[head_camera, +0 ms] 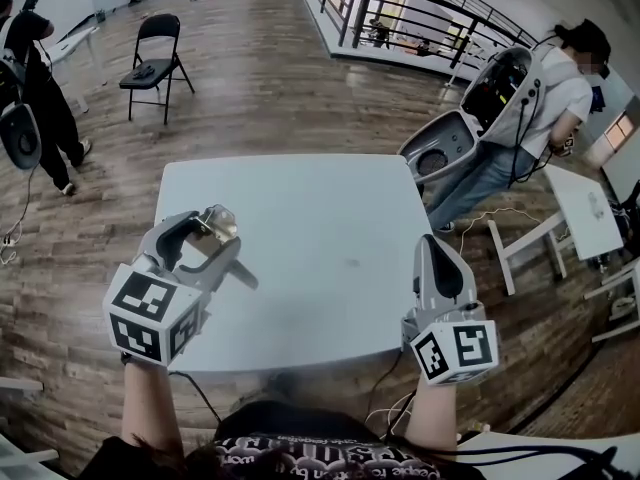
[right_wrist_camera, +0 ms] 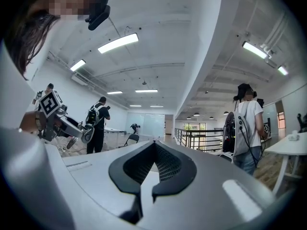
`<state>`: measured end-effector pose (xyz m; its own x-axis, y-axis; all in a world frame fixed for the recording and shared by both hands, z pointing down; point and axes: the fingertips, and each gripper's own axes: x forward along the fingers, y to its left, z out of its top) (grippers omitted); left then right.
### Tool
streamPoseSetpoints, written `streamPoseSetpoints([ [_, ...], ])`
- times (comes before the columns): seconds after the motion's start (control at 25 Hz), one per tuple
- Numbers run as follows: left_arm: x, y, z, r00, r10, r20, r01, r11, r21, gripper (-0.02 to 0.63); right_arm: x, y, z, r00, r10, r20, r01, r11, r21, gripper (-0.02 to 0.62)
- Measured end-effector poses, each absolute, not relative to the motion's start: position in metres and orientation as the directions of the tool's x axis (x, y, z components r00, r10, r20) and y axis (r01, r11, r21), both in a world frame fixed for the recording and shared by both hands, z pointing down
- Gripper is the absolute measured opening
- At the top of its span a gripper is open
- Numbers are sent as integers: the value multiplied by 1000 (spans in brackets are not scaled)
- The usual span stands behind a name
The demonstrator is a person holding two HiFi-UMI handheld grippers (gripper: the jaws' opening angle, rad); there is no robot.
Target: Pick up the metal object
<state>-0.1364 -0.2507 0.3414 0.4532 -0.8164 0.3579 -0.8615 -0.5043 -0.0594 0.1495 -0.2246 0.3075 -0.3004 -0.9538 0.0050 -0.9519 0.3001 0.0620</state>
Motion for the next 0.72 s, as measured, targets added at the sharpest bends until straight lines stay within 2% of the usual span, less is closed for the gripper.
streamPoseSetpoints([
  [0.72,-137,-254,348,442,-815,375,-868,-493,-49,288,156,-224,302,-294,-956,2,-953,293,72,9],
])
